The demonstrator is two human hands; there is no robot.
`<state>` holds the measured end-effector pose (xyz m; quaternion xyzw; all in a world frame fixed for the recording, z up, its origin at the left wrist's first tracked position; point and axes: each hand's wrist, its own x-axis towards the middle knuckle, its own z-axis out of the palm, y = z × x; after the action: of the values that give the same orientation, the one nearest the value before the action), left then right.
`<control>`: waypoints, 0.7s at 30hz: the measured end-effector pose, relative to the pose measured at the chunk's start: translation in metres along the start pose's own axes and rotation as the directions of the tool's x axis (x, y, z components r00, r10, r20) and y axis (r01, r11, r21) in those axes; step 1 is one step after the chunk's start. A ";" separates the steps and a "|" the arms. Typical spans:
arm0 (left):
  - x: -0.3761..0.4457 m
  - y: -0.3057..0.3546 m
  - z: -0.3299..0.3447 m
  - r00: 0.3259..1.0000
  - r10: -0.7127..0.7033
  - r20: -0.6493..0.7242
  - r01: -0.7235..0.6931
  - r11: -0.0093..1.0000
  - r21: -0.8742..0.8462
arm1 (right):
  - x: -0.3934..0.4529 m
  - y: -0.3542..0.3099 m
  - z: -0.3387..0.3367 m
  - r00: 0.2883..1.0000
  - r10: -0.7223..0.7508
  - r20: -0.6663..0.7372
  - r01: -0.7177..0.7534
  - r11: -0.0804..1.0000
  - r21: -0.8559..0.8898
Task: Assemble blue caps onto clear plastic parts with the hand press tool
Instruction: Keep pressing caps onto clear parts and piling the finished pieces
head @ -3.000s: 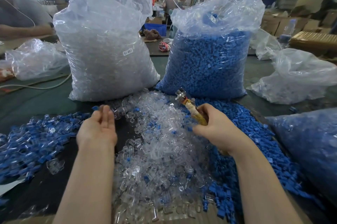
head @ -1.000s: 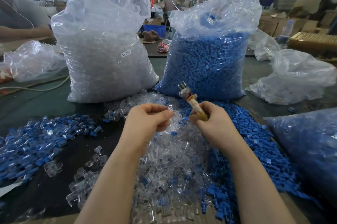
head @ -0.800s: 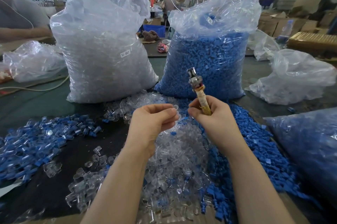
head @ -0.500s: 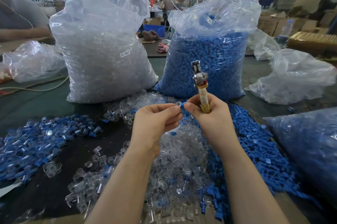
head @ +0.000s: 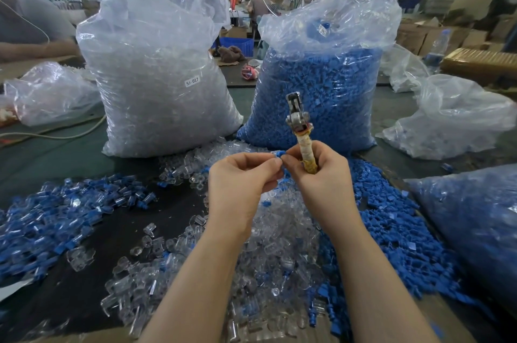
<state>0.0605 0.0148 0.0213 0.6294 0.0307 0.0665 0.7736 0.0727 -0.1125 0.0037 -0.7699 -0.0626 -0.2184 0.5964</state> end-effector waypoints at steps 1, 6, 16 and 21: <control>0.000 0.000 0.000 1.000 0.015 -0.006 -0.015 1.000 0.016 | 0.000 0.000 0.000 1.000 -0.006 0.003 0.006 1.000 -0.010; 0.000 -0.001 0.001 0.993 0.115 -0.038 -0.109 0.985 0.133 | 0.001 0.000 -0.001 0.999 -0.017 0.038 0.018 0.999 -0.032; 0.001 -0.008 0.000 0.965 0.243 -0.095 -0.199 0.922 0.333 | 0.001 -0.006 -0.008 0.985 0.046 0.165 -0.037 0.998 -0.055; 0.004 -0.007 -0.001 0.969 0.231 -0.089 -0.200 0.943 0.265 | -0.001 -0.001 -0.019 0.946 0.104 0.307 -0.069 0.990 -0.123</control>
<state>0.0646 0.0150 0.0144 0.7177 0.0156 0.1835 0.6715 0.0668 -0.1300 0.0079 -0.8285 -0.1104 -0.0707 0.5445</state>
